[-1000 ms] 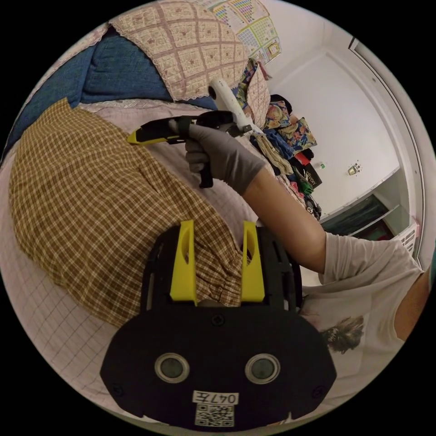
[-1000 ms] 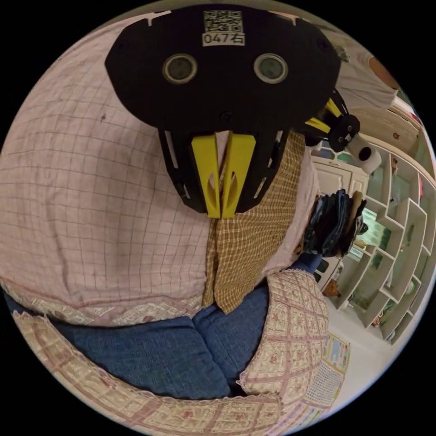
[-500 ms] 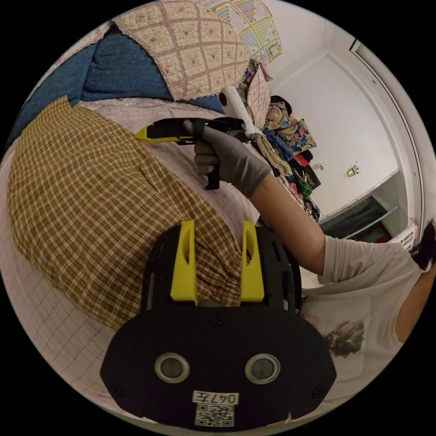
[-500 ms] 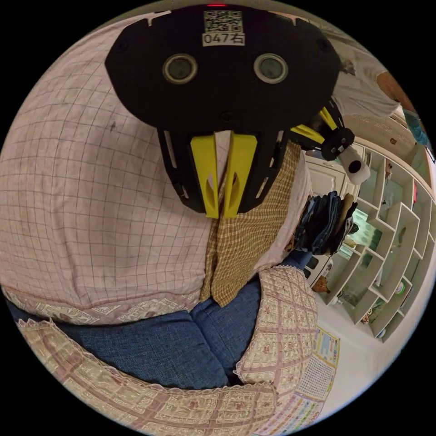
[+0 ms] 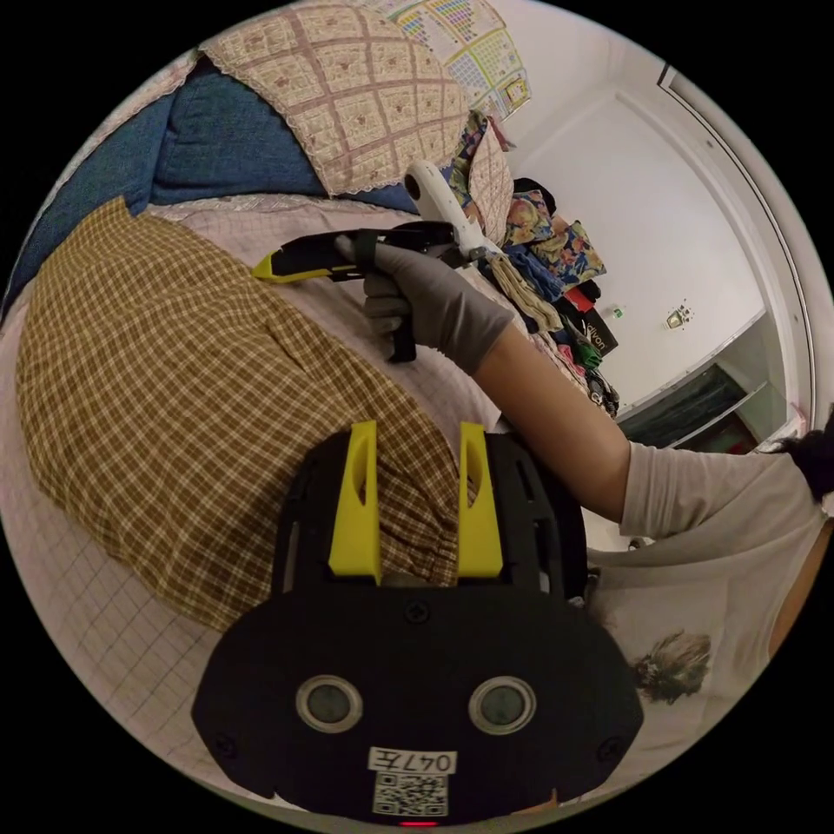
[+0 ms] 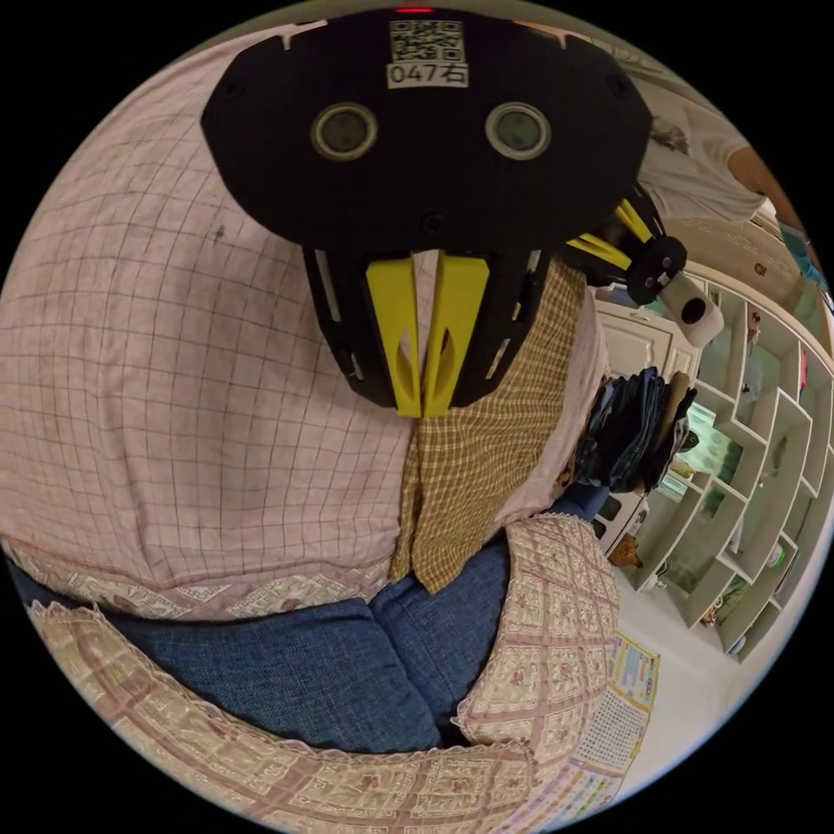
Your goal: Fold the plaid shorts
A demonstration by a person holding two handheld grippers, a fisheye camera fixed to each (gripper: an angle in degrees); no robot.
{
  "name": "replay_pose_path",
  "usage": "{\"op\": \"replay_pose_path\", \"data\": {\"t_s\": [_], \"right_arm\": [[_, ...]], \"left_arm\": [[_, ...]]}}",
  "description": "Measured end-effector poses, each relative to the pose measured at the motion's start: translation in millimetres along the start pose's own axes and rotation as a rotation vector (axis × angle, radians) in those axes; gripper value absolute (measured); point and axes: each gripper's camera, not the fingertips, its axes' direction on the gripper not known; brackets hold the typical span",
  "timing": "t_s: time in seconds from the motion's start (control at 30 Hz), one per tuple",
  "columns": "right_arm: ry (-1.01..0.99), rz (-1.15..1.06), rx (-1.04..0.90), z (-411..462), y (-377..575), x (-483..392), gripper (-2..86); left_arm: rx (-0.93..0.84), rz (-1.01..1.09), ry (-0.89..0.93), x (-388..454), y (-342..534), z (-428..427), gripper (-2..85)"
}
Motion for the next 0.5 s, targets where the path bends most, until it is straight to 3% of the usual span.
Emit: {"op": "replay_pose_path", "data": {"t_s": [0.5], "right_arm": [[-0.033,0.019,-0.001,3.1,1.1,21.9,-1.0]], "left_arm": [[-0.014,0.037,-0.03,17.1,25.3,43.5,13.8]]}}
